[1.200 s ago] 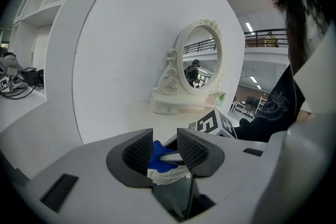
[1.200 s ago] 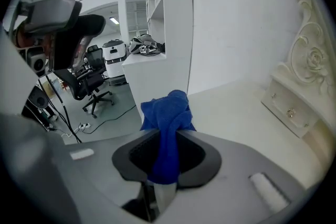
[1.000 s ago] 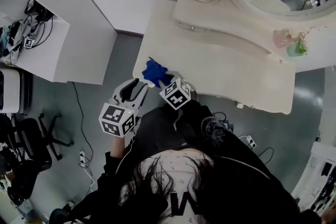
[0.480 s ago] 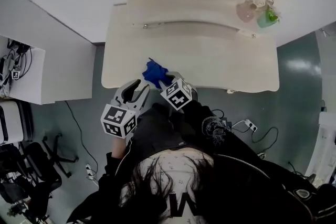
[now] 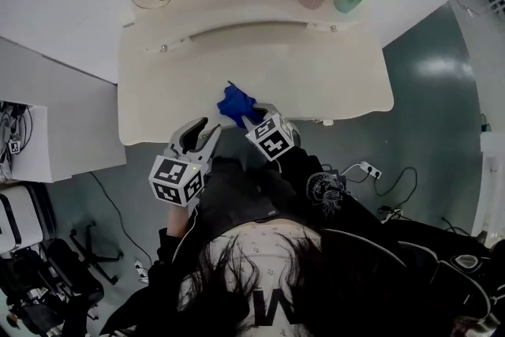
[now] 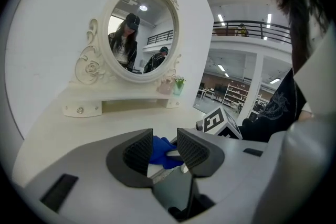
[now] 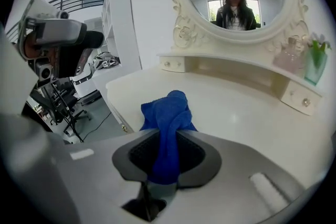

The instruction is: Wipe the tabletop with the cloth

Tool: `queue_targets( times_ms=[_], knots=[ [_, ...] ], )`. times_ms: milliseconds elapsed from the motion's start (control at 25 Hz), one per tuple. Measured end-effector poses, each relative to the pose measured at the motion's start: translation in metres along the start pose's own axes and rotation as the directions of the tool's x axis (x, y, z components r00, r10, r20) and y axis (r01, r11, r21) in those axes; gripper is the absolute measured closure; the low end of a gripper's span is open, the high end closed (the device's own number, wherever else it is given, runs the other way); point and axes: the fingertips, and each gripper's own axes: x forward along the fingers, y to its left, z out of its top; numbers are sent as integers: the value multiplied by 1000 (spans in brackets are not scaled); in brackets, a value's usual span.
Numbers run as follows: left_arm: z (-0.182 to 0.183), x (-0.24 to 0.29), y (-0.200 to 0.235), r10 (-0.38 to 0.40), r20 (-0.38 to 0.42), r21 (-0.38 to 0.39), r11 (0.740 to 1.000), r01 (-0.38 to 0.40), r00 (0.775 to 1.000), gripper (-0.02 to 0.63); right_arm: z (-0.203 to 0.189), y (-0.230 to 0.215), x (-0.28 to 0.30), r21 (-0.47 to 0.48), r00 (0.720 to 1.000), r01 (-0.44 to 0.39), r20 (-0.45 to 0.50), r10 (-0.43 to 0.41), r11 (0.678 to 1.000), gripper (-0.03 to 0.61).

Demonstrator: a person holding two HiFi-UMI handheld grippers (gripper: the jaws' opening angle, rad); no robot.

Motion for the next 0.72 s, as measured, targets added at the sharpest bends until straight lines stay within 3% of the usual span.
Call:
queue_targets(
  times_ms=[400, 720],
  knots=[
    [3, 60, -78, -106, -9, 42, 993, 106, 994, 471, -68, -114, -83, 117, 985, 174, -7, -175, 978, 491],
    [10, 79, -105, -141, -9, 67, 988, 141, 990, 471, -113, -179, -138, 188, 960, 281, -48, -277, 941, 491]
  ],
)
